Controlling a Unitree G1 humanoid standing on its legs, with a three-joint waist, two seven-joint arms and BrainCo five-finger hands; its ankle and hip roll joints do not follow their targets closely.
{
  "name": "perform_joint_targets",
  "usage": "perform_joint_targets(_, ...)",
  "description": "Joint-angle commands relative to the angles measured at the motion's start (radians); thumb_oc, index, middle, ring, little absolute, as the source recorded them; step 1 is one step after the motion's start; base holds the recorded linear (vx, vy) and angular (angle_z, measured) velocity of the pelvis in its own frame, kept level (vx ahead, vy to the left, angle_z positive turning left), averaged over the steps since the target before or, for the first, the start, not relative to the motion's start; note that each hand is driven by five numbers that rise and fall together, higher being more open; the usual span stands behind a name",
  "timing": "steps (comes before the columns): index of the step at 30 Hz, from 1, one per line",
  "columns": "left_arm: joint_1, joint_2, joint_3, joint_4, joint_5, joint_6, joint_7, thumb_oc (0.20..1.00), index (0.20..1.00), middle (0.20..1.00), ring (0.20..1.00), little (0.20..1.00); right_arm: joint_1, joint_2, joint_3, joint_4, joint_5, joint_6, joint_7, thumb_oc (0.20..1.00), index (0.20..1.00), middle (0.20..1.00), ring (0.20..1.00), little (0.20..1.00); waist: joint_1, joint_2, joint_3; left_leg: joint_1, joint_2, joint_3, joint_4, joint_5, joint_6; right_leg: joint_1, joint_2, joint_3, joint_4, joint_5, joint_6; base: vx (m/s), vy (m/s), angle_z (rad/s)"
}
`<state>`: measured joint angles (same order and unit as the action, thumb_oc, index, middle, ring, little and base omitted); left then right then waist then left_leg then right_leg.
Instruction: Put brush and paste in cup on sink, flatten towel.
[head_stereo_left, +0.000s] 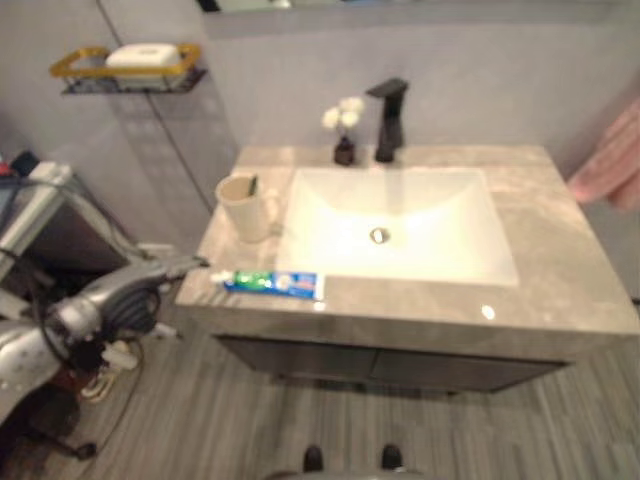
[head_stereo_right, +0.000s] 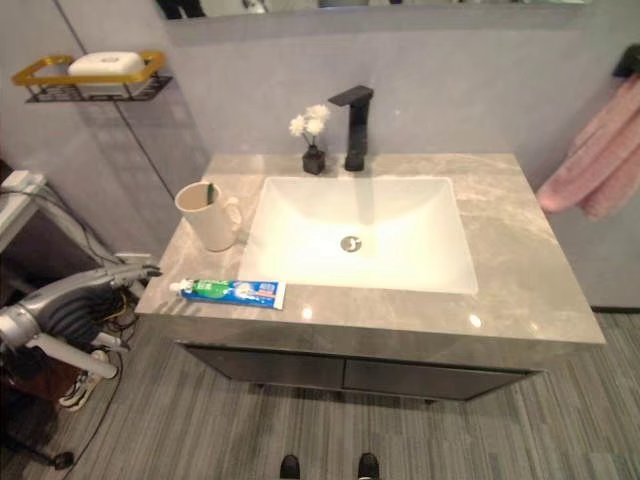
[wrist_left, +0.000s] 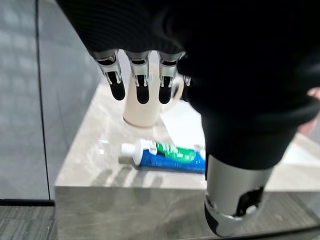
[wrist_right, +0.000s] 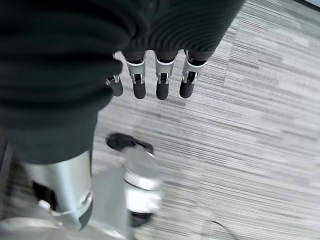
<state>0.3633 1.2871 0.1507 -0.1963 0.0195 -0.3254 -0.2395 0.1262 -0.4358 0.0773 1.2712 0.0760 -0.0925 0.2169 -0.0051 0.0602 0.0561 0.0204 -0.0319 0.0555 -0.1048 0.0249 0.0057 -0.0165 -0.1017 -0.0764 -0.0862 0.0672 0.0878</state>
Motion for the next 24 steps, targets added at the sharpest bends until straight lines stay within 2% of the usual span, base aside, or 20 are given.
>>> perform_joint_targets(1,-0.01,0.048,0.072,0.013,0.008,-0.032,0.025,1.0,1.0,1.0,1.0,1.0,-0.035,-0.043,0.02,-0.001,0.004,-0.03,-0.012,1.0,1.0,1.0,1.0,1.0,-0.009,-0.01,0.006,0.02,-0.007,0.078,0.018,-0.13,0.042,0.042,-0.04,0.03,-0.001,-0.017,0.083,0.0,0.079,-0.45)
perform_joint_targets(6,0.033,0.059,0.083,0.017,0.011,-0.031,0.0,1.0,1.0,1.0,1.0,1.0,-0.026,-0.054,0.035,-0.015,-0.037,-0.028,-0.01,1.0,1.0,1.0,1.0,1.0,-0.012,-0.015,0.011,0.032,-0.012,0.108,0.018,-0.141,0.054,0.035,-0.044,0.057,-0.001,-0.003,0.093,0.01,0.098,-0.29)
perform_joint_targets(15,0.045,0.058,0.066,0.027,0.087,-0.033,-0.01,1.0,1.0,1.0,1.0,1.0,-0.022,-0.035,0.082,-0.054,-0.111,-0.027,-0.005,1.0,1.0,1.0,1.0,1.0,-0.011,-0.017,0.016,0.026,-0.025,0.123,0.018,-0.146,0.069,0.018,-0.061,0.064,-0.001,0.011,0.102,0.01,0.071,-0.07)
perform_joint_targets(20,0.016,0.069,0.01,0.061,0.144,-0.051,-0.003,1.0,1.0,1.0,1.0,1.0,0.003,-0.054,0.097,-0.09,-0.145,-0.036,-0.005,1.0,1.0,1.0,1.0,1.0,-0.017,-0.028,0.017,0.018,-0.036,0.12,0.018,-0.148,0.075,0.013,-0.074,0.052,-0.001,0.017,0.112,0.01,0.059,-0.05)
perform_joint_targets(24,-0.026,0.058,-0.037,0.088,0.146,-0.051,0.001,1.0,1.0,1.0,1.0,1.0,0.007,-0.057,0.056,-0.072,-0.087,-0.031,-0.006,1.0,1.0,1.0,1.0,1.0,-0.022,-0.026,0.013,0.011,-0.041,0.111,0.018,-0.148,0.078,0.011,-0.08,0.04,-0.001,0.02,0.115,0.02,0.046,0.05)
